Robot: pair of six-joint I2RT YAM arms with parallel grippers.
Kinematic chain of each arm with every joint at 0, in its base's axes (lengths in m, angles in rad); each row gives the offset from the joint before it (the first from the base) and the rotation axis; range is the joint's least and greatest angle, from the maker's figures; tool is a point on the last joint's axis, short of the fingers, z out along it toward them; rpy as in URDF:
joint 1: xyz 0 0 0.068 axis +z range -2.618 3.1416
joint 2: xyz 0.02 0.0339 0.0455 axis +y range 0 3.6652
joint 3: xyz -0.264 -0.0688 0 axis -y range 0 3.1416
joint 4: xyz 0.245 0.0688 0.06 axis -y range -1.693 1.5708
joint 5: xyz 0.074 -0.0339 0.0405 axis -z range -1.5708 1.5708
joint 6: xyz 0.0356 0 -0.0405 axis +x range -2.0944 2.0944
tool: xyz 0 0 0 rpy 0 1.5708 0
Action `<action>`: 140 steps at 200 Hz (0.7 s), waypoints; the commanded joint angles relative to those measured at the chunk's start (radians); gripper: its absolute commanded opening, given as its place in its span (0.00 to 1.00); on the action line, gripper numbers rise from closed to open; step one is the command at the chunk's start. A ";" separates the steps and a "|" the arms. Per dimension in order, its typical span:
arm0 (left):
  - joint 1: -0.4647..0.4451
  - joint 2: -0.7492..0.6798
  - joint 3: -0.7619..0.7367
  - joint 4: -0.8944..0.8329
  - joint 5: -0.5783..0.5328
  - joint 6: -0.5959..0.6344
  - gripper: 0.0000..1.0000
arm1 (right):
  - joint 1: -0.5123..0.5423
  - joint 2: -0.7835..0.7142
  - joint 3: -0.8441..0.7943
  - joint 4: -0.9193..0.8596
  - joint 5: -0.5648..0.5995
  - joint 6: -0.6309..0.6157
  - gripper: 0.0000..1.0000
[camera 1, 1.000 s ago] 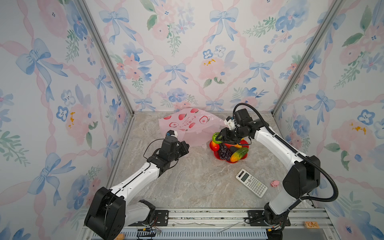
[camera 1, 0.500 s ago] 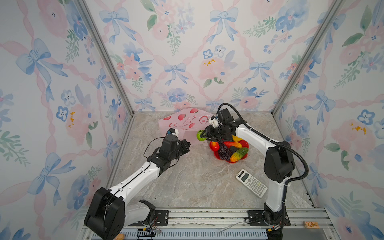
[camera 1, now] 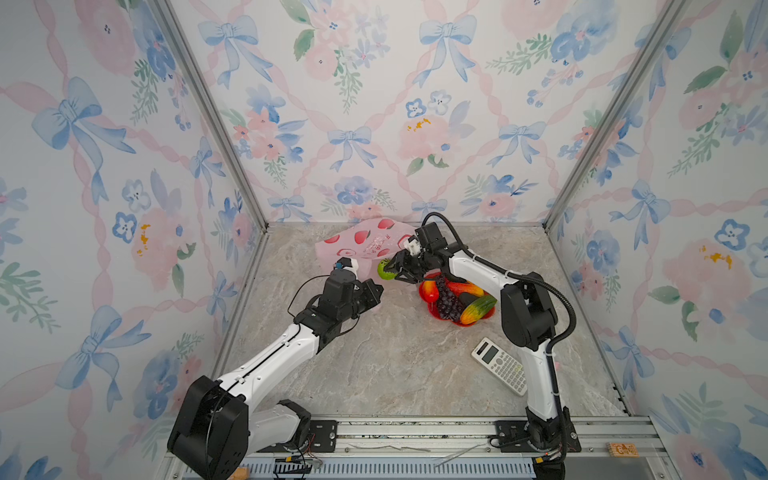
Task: Place the fruits into the plastic bag
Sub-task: 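Lower the green fruit into the bag and open the right gripper, then withdraw the right gripper from the bag away from the bowl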
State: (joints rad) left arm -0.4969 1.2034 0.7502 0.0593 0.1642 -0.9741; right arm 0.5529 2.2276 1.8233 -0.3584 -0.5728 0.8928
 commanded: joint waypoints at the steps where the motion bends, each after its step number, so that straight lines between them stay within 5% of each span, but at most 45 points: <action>1: -0.003 0.001 -0.008 0.027 0.031 -0.018 0.00 | 0.016 0.058 0.074 0.066 -0.012 0.078 0.60; 33: -0.002 -0.002 -0.049 0.036 0.038 -0.029 0.00 | 0.032 0.125 0.179 0.099 -0.022 0.118 0.74; 83: 0.015 -0.020 -0.065 0.047 0.040 -0.038 0.00 | 0.039 0.123 0.256 0.132 -0.052 0.113 0.77; 140: 0.028 -0.029 -0.074 0.055 0.042 -0.047 0.00 | 0.019 -0.010 0.182 -0.046 -0.017 -0.021 0.78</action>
State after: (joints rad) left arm -0.4767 1.1938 0.6964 0.0914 0.1955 -1.0080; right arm 0.5827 2.3291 2.0190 -0.2836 -0.6025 0.9592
